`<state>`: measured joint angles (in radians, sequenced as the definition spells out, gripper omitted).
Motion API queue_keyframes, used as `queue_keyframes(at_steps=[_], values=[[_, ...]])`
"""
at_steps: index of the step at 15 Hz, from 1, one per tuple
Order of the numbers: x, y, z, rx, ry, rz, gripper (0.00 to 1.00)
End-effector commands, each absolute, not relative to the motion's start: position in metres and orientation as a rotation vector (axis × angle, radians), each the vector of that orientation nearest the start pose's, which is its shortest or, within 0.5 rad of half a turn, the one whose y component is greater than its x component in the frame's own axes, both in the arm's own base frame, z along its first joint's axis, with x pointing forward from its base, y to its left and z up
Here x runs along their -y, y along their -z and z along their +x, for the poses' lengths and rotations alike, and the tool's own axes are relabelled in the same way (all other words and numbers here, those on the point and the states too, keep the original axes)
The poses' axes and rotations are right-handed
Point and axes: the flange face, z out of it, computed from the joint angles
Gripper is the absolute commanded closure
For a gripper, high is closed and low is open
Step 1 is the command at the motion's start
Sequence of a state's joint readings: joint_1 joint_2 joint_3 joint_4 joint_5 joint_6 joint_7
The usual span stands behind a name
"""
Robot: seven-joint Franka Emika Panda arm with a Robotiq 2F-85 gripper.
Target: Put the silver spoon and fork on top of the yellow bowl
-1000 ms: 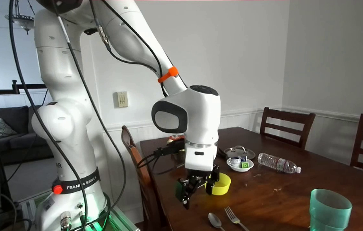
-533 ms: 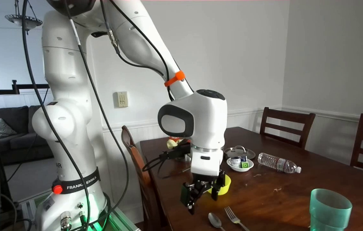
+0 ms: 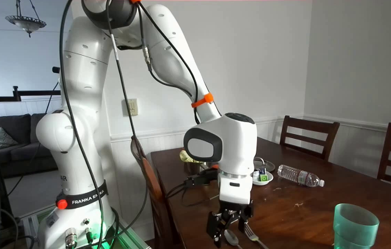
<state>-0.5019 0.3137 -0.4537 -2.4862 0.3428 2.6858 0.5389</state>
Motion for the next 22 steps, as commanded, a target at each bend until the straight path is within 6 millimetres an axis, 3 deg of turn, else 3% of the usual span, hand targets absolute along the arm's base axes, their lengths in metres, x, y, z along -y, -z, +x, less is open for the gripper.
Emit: queue_keyframes(at_steps=[1, 5, 12, 14, 18, 22], values=[[0.401, -0.157, 0.256, -2.438, -0.068, -1.917, 0.0], [0.404, -0.144, 0.266, -2.41, -0.057, -1.9, 0.03], [0.413, -0.122, 0.277, -2.398, -0.086, -1.917, 0.57], [0.414, -0.117, 0.279, -2.397, -0.097, -1.927, 0.64], [0.417, -0.115, 0.285, -2.39, -0.092, -1.944, 0.98], [0.415, -0.12, 0.287, -2.386, -0.084, -1.944, 0.98]])
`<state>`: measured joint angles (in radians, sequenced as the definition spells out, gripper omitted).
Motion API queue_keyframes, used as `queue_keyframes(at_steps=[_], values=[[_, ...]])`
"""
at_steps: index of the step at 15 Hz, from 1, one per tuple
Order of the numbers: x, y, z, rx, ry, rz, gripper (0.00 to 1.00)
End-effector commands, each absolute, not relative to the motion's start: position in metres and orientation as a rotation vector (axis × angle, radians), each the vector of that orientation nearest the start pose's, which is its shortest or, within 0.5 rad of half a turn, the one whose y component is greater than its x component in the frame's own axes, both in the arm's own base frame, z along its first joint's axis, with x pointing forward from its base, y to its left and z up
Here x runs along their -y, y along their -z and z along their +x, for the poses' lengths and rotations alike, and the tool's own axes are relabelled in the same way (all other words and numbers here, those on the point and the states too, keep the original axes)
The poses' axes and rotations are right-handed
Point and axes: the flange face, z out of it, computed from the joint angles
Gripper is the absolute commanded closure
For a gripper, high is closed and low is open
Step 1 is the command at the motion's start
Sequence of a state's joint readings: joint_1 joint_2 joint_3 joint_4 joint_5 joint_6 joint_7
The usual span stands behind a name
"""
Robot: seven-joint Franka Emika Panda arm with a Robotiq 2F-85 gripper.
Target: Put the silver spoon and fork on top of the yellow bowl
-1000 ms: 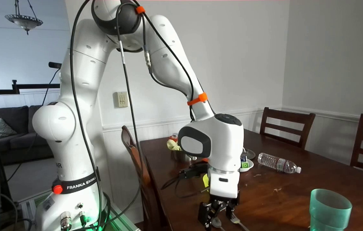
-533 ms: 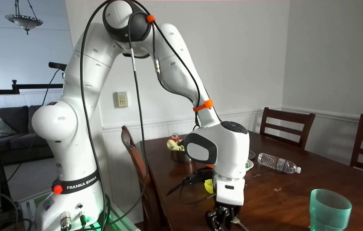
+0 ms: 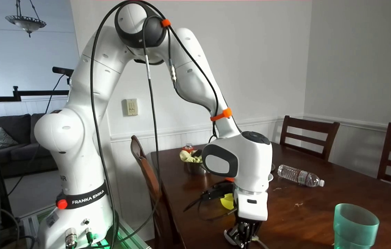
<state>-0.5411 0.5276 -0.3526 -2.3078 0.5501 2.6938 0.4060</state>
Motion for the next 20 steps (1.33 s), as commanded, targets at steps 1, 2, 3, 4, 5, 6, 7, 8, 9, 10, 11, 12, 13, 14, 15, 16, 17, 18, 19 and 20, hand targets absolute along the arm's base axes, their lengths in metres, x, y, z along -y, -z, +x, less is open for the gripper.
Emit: queue_keyframes(at_steps=[1, 2, 3, 4, 5, 6, 7, 8, 9, 10, 11, 12, 13, 14, 15, 16, 17, 18, 19, 20], values=[[0.413, -0.122, 0.286, -2.383, -0.098, -1.937, 0.98], [0.41, -0.126, 0.285, -2.389, -0.097, -1.94, 0.98], [0.407, -0.132, 0.283, -2.387, -0.099, -1.948, 0.98], [0.404, -0.139, 0.281, -2.392, -0.099, -1.961, 0.98], [0.4, -0.144, 0.279, -2.39, -0.107, -1.972, 0.98], [0.397, -0.149, 0.278, -2.39, -0.102, -1.983, 0.98], [0.393, -0.154, 0.277, -2.383, -0.106, -1.995, 0.98], [0.388, -0.159, 0.279, -2.374, -0.103, -2.009, 0.98], [0.382, -0.163, 0.281, -2.369, -0.09, -2.018, 0.98], [0.379, -0.169, 0.285, -2.362, -0.073, -2.022, 0.98], [0.372, -0.173, 0.29, -2.347, -0.071, -2.026, 0.98], [0.368, -0.178, 0.296, -2.333, -0.064, -2.028, 0.98], [0.364, -0.183, 0.304, -2.316, -0.054, -2.019, 0.98], [0.359, -0.188, 0.311, -2.299, -0.045, -2.017, 0.98], [0.354, -0.192, 0.319, -2.278, -0.043, -2.027, 0.98], [0.349, -0.196, 0.327, -2.264, -0.038, -2.029, 0.98], [0.344, -0.2, 0.337, -2.245, -0.039, -2.034, 0.98], [0.34, -0.203, 0.343, -2.233, -0.024, -2.037, 0.98], [0.335, -0.206, 0.351, -2.216, -0.024, -2.043, 0.98], [0.329, -0.208, 0.36, -2.205, -0.015, -2.033, 0.98]])
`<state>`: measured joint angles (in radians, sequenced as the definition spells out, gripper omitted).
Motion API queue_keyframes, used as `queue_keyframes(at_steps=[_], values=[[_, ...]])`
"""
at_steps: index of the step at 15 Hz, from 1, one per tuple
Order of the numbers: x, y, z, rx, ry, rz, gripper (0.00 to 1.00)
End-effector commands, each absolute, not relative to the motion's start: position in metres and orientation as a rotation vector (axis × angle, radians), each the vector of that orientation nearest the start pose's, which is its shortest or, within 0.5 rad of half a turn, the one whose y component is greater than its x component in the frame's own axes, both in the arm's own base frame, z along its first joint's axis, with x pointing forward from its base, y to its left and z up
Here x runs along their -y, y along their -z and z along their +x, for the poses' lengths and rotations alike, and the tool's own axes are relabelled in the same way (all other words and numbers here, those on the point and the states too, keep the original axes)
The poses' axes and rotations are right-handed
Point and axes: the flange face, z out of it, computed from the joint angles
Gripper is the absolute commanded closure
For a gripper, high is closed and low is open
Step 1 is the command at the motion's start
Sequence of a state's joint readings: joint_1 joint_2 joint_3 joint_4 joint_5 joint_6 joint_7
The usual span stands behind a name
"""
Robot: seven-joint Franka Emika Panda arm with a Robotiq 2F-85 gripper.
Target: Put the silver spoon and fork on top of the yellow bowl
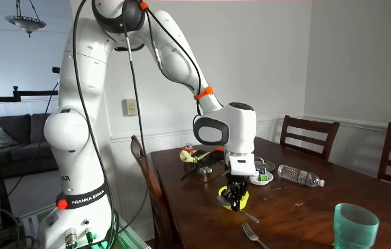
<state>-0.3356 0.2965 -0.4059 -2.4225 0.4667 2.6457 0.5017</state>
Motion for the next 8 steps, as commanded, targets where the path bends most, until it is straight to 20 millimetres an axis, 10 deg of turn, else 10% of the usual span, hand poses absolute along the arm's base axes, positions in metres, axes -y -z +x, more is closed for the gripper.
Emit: queue_keyframes(at_steps=[1, 8], values=[[0.324, -0.208, 0.368, -2.2, -0.019, -2.022, 0.98], [0.295, -0.205, 0.413, -2.207, -0.039, -1.929, 0.98]])
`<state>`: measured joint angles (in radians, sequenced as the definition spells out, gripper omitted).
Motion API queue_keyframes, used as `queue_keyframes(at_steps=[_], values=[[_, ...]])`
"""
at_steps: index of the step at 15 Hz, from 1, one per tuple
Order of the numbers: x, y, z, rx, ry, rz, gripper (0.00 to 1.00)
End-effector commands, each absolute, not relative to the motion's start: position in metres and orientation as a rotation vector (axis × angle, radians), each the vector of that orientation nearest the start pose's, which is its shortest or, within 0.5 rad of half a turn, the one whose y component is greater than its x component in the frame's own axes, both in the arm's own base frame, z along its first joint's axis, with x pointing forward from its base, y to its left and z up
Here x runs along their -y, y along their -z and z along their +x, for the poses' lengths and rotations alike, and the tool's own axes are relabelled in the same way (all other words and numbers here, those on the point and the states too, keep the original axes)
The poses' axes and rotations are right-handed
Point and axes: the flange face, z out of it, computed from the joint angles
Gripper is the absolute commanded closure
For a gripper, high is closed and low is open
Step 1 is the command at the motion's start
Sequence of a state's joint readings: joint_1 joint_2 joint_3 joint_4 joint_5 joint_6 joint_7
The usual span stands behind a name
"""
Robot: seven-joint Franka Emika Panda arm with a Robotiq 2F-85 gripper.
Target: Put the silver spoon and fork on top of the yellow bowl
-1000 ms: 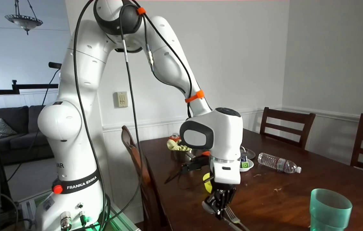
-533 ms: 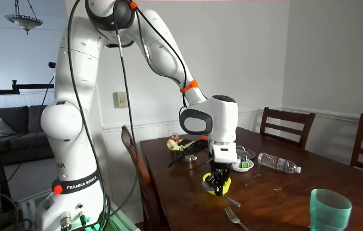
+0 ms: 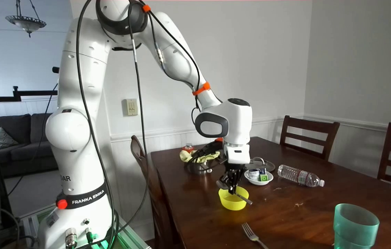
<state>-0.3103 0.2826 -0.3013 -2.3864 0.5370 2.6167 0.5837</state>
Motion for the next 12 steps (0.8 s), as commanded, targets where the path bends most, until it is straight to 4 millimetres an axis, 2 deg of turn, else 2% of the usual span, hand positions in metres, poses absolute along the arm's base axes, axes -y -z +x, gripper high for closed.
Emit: queue_keyframes(at_steps=[1, 12], values=[[0.293, -0.204, 0.416, -2.213, -0.042, -1.916, 0.98], [0.28, -0.177, 0.424, -2.304, -0.11, -1.856, 0.98]])
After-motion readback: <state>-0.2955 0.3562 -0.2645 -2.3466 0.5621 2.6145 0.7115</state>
